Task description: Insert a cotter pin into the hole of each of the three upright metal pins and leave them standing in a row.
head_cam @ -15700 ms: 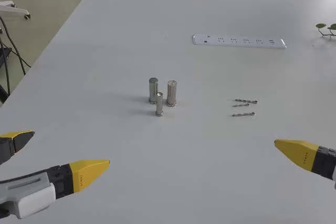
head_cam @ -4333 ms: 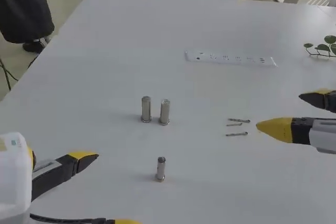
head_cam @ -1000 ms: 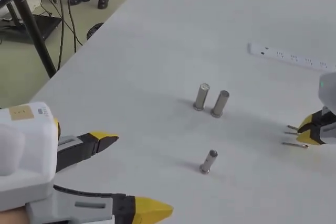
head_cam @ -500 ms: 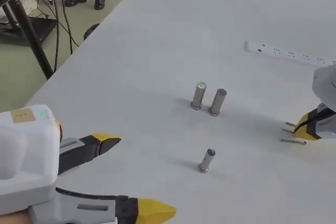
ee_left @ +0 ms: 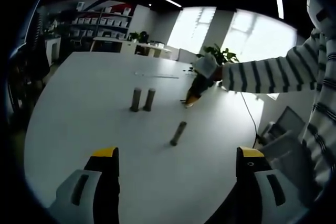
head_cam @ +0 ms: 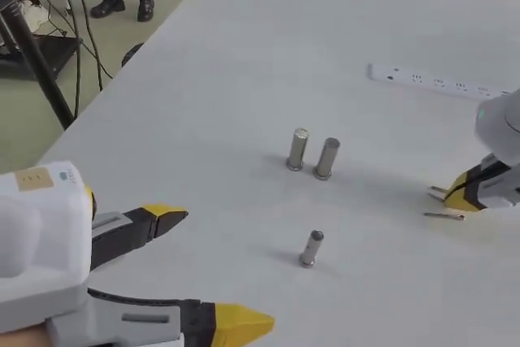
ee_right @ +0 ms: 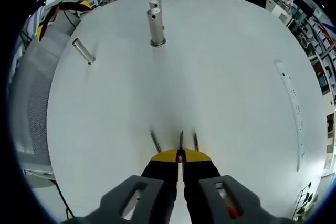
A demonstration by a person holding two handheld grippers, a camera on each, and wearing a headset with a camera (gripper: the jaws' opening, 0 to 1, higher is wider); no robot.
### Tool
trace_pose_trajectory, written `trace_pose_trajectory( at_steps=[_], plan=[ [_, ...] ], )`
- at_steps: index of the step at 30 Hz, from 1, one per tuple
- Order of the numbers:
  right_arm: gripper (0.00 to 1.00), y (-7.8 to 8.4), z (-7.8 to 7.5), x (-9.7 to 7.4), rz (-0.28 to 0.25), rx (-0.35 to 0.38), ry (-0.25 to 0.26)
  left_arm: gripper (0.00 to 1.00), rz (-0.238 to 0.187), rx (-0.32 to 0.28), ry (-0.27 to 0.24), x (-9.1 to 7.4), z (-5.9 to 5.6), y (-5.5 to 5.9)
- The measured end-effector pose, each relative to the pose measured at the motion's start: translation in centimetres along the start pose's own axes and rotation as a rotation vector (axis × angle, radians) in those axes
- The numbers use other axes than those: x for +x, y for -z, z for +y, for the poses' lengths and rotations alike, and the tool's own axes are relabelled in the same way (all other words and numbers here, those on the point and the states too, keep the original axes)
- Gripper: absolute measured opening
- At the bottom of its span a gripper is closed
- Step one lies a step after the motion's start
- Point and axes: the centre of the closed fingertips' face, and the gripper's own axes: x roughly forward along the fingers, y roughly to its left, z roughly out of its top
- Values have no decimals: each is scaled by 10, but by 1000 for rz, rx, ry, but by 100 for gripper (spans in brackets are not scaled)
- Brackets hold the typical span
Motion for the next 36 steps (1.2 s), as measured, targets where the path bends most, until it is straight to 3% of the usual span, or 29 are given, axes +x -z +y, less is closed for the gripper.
trace_pose_trajectory(
  at_steps=[7,13,19,26,36],
  plan=[
    [0,0,-1,0,-21,37,30,87,7,14,13,0,-4,-1],
    [0,-1,-3,-1,-20,20,58,87,11,24,18,-1,-7,-3],
    [0,-7,-4,-11,-55,36,83,87,12,30,12,-1,-6,-5],
    [0,-21,-4,-35,-138,-1,142,87,2,29,7,0,-6,-9],
    [0,-43,7,-75,-262,-38,252,84,2,46,39,11,-13,-19]
  ],
)
